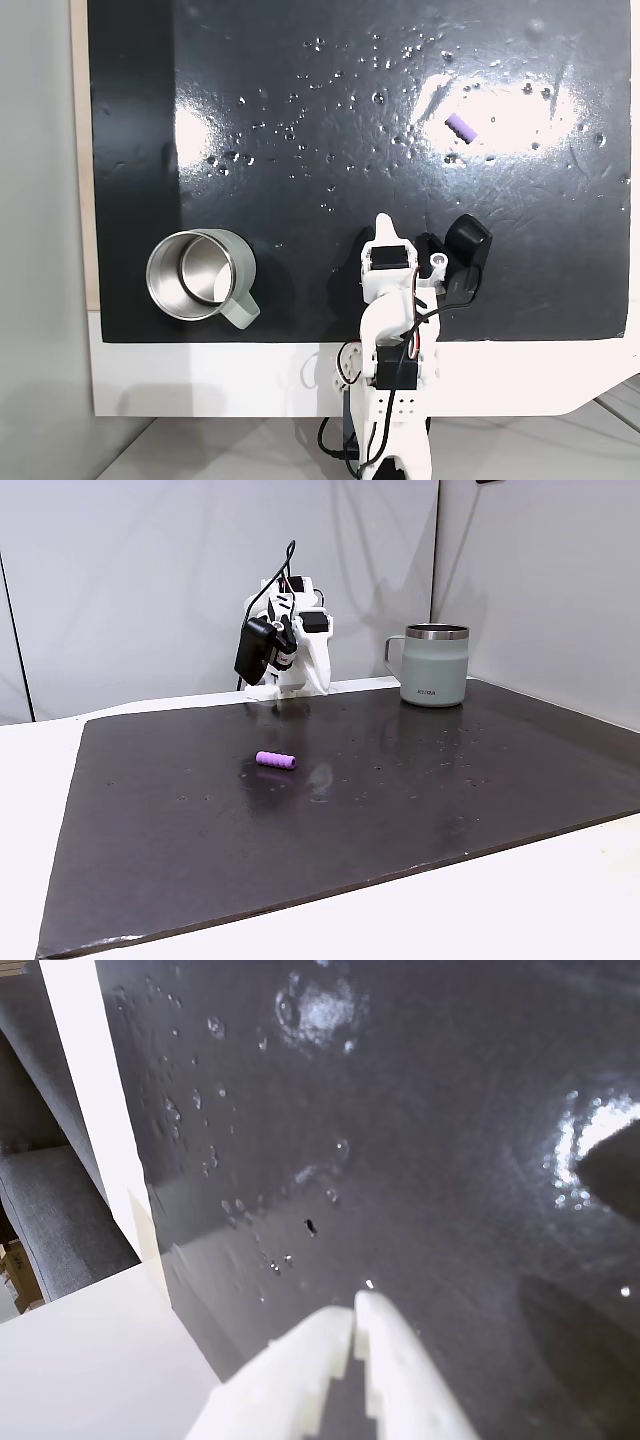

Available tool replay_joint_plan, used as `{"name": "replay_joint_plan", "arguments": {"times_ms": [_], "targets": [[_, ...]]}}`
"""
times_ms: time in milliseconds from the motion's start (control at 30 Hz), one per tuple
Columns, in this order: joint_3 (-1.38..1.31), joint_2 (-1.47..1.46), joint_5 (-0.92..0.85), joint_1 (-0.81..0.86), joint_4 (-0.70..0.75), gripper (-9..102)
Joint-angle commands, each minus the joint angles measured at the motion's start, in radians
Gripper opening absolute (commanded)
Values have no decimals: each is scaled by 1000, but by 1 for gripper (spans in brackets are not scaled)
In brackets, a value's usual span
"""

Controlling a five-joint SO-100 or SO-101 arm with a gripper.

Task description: Grasp a pengrip and put it in the cup.

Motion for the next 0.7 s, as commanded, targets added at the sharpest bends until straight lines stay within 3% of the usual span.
{"name": "replay_joint_plan", "arguments": {"times_ms": [0,300,500,667], "targets": [[-5,9,6,-12,-37,0],[-155,-21,-15,2,40,0],[-459,-431,17,3,72,0],[-532,-647,20,48,-8,0]]}}
